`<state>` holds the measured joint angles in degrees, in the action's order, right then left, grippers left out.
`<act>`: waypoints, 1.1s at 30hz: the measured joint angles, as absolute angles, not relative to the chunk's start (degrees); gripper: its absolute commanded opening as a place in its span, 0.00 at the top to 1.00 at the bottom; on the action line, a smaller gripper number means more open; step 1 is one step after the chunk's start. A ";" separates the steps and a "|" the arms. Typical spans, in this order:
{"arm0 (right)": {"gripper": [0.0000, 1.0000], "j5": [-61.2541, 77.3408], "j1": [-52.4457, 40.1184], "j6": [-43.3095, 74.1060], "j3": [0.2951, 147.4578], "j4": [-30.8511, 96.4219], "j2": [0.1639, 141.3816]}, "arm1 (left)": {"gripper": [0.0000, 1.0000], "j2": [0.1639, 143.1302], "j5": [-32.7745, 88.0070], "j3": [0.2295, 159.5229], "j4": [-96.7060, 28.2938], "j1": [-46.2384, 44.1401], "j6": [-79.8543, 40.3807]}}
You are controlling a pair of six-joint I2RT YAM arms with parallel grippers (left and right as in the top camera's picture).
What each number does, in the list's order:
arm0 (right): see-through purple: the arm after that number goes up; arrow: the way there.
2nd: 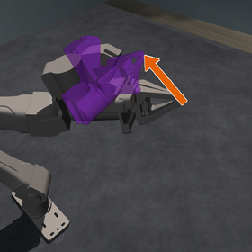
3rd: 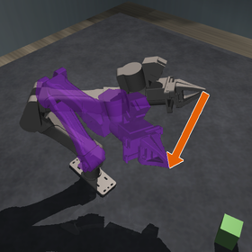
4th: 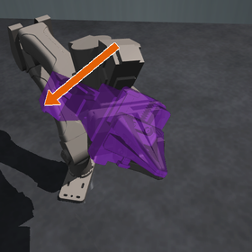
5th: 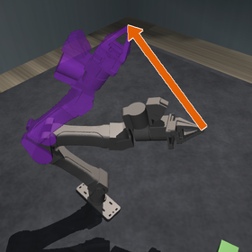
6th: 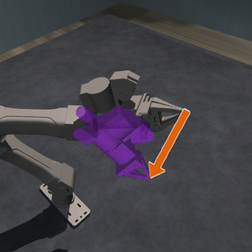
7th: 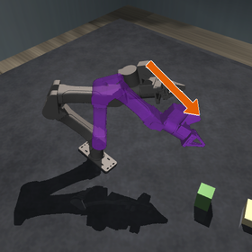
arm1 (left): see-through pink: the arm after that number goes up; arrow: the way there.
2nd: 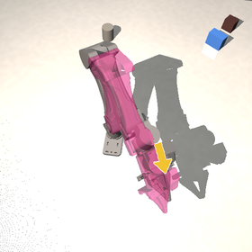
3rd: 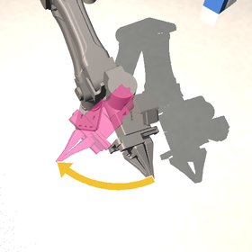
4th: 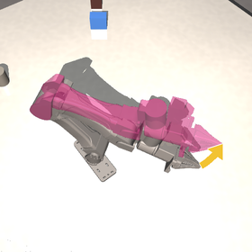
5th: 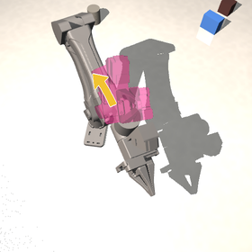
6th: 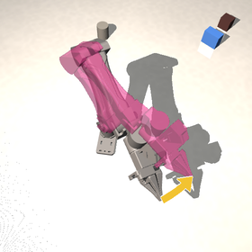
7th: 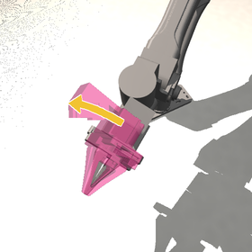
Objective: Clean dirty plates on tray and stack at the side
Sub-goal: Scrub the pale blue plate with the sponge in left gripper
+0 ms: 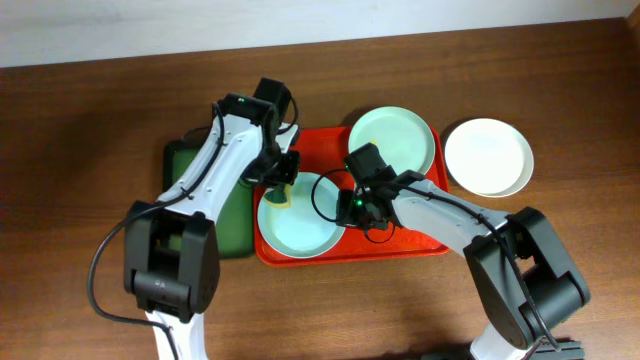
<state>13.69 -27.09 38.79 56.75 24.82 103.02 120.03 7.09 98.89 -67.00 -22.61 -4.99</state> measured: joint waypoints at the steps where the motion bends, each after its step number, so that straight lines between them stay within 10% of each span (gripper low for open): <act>1: 0.96 13.74 -27.09 38.79 56.75 24.84 103.02 | 1.00 120.51 6.81 97.91 -65.95 -22.98 -5.21; 9: 0.96 14.09 -27.09 38.79 56.75 25.04 103.02 | 1.00 122.48 4.56 89.67 -57.30 -24.10 -8.34; 17: 0.96 14.13 -27.09 38.79 56.75 25.06 103.02 | 1.00 124.42 30.74 89.41 -59.83 -23.38 0.40; 33: 0.96 14.68 -27.11 38.76 56.75 25.08 103.04 | 1.00 120.60 2.98 87.09 -62.92 -23.18 -13.30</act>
